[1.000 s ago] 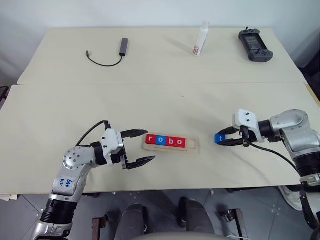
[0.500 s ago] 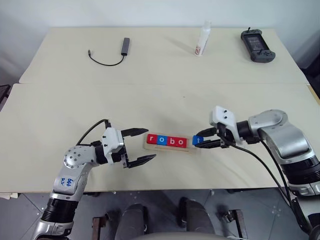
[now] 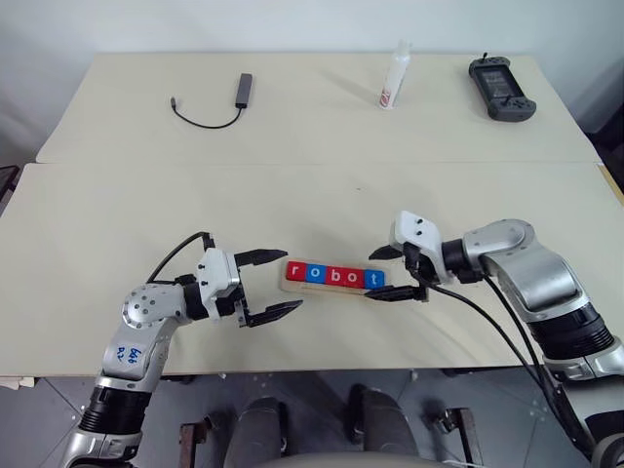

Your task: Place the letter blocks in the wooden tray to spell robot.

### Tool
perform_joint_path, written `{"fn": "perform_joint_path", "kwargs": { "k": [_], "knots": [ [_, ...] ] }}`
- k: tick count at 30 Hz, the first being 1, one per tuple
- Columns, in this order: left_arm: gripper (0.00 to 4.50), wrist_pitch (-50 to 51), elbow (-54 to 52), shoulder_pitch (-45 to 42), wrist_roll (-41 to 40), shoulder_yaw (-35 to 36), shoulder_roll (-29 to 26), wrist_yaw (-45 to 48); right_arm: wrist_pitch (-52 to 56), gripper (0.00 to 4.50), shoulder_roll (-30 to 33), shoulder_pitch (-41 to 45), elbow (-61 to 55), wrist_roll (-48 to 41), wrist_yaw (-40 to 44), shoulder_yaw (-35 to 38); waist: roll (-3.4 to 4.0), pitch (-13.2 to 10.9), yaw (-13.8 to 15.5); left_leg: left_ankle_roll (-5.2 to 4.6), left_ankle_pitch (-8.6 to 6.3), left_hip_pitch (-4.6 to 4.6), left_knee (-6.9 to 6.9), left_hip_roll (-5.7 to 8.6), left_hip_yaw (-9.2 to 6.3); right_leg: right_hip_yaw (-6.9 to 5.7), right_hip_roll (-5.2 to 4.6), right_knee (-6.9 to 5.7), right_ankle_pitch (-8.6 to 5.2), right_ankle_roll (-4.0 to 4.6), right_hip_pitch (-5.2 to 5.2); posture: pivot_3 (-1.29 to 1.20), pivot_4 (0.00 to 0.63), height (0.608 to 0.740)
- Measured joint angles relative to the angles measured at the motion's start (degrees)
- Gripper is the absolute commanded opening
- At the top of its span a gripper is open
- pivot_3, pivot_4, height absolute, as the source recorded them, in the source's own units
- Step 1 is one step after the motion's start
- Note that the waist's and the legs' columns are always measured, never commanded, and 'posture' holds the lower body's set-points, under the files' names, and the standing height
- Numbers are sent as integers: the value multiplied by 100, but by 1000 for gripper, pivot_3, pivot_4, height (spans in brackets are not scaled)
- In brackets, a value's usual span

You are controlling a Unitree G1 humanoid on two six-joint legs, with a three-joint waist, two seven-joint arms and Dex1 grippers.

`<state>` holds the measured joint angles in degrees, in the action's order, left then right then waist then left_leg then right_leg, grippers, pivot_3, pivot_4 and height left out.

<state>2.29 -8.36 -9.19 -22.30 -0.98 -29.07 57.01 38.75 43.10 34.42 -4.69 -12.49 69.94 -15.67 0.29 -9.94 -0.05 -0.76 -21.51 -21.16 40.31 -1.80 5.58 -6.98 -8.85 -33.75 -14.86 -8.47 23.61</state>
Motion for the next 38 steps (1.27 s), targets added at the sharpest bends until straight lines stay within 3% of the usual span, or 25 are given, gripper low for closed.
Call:
{"fn": "perform_joint_path", "kwargs": {
  "k": [4,8,11,15,22,25,38],
  "knots": [
    [4500,-20,-1,73,0,7,-1,-21,1,4462,308,-130,-185,-137,81,243,0,0,4,0,0,0,0,0,0,0,0,1,0,0,0,0,150,740],
    [4500,-47,-1,91,1,17,-4,-46,-9,3532,505,-508,-255,-228,20,545,0,0,7,0,0,1,0,0,0,1,0,0,0,0,-1,0,150,740],
    [4500,-52,-2,92,-2,46,-31,-52,-47,3532,531,-906,-378,-344,-107,839,0,0,3,0,0,1,-1,0,1,1,0,0,0,0,0,0,150,740],
    [4500,-18,-8,247,-122,272,-218,22,-725,4478,520,-1636,-463,-565,-261,1646,-1,0,8,0,0,2,-1,0,2,2,0,1,0,0,-1,0,150,740],
    [4500,85,135,461,-265,768,-737,202,-1981,4478,548,-2907,-465,-883,45,2569,-1,0,11,0,0,11,-2,0,9,9,0,-1,0,0,-3,0,150,740],
    [4500,36,324,410,-263,880,-800,271,-2469,4478,89,-2846,-433,-1532,285,2999,-1,-1,-13,1,0,17,-3,-4,10,12,4,-5,0,0,-4,0,150,740],
    [4500,-7,716,90,-183,1107,-889,171,-2664,4478,133,-2405,42,-1775,524,2918,-1,0,4,0,0,15,-3,-4,11,12,4,-4,0,0,-3,0,150,740]
  ]
}}
